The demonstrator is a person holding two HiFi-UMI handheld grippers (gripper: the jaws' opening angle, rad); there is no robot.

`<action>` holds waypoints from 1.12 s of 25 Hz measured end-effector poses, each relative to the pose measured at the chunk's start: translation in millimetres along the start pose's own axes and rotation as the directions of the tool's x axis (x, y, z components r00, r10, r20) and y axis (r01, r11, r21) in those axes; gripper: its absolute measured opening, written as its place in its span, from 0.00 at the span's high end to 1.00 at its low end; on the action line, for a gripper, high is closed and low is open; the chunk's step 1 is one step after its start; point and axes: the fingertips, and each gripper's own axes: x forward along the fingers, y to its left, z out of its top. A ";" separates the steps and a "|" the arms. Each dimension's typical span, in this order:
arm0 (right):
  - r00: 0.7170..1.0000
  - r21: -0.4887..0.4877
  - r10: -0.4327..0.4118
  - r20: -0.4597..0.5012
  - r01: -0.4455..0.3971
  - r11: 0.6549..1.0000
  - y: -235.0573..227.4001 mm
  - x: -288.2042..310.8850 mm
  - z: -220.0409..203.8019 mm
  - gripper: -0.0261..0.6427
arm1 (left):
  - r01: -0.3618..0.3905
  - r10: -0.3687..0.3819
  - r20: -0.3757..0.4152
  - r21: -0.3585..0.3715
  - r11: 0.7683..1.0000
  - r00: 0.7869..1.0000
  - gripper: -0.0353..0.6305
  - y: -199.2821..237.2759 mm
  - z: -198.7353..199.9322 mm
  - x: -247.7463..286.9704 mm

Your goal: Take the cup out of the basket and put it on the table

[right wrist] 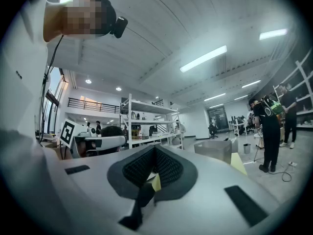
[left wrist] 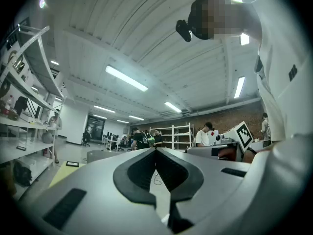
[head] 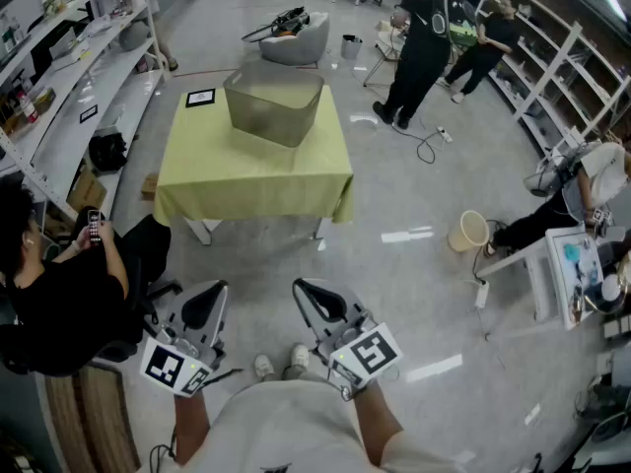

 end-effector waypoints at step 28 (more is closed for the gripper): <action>0.996 0.042 0.082 0.026 -0.083 0.996 -90.5 21.2 2.1 0.94 | -0.100 0.100 -0.015 0.022 0.995 0.995 0.95 10.4 -6.3 80.8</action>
